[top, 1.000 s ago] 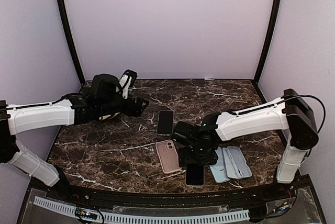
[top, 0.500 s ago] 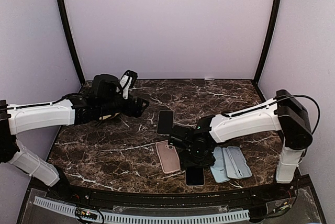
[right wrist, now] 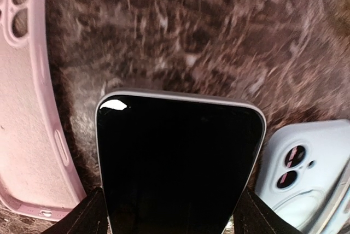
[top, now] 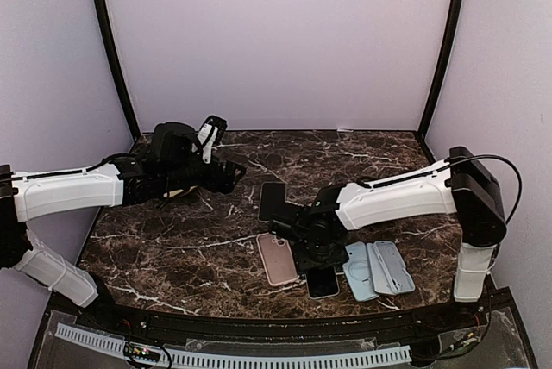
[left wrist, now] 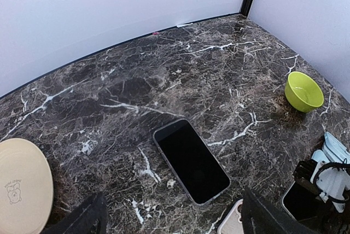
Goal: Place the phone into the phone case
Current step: Pick up the phone at the corner of the board, then install the phone into the phone case.
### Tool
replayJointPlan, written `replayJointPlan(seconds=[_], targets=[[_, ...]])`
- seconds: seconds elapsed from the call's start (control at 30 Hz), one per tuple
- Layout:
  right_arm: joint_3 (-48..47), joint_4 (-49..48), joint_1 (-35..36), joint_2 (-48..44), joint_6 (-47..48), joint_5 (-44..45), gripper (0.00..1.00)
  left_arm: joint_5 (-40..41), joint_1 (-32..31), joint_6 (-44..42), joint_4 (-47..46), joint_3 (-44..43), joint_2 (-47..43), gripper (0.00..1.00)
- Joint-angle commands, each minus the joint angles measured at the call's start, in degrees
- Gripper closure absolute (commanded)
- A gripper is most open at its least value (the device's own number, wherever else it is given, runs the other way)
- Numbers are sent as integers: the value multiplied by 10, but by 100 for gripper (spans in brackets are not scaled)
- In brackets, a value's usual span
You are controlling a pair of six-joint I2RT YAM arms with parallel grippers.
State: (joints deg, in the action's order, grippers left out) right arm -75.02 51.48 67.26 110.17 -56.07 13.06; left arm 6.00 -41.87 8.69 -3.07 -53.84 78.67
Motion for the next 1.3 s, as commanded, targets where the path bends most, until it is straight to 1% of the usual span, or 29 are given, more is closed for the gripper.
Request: replayJointPlan(seconds=[0.0,0.1,0.27,0.37,0.53,0.8,1.0,1.27], targets=[[-48,7,16,-32,21,129,58,-2,3,-6,4,-11,-1,13],[-45,-65,34,-65,51,188,61,0,3,-7,4,-10,-1,13],[15,-277,64,-90,138,220,62,5,3,-10,3,-9,1,13],[13,-323,73,-71,158,218,63,11,3,-14,3,-9,2,13],[-6,-308,77,-32,153,227,67,12,5,-14,3,-9,4,13],[-10,-295,83,-7,161,233,70,5,5,-12,3,-10,7,13],[-15,-287,84,9,162,201,72,7,4,-14,5,-10,14,13],[-60,-213,84,38,128,179,74,6,4,-13,6,-11,18,13]])
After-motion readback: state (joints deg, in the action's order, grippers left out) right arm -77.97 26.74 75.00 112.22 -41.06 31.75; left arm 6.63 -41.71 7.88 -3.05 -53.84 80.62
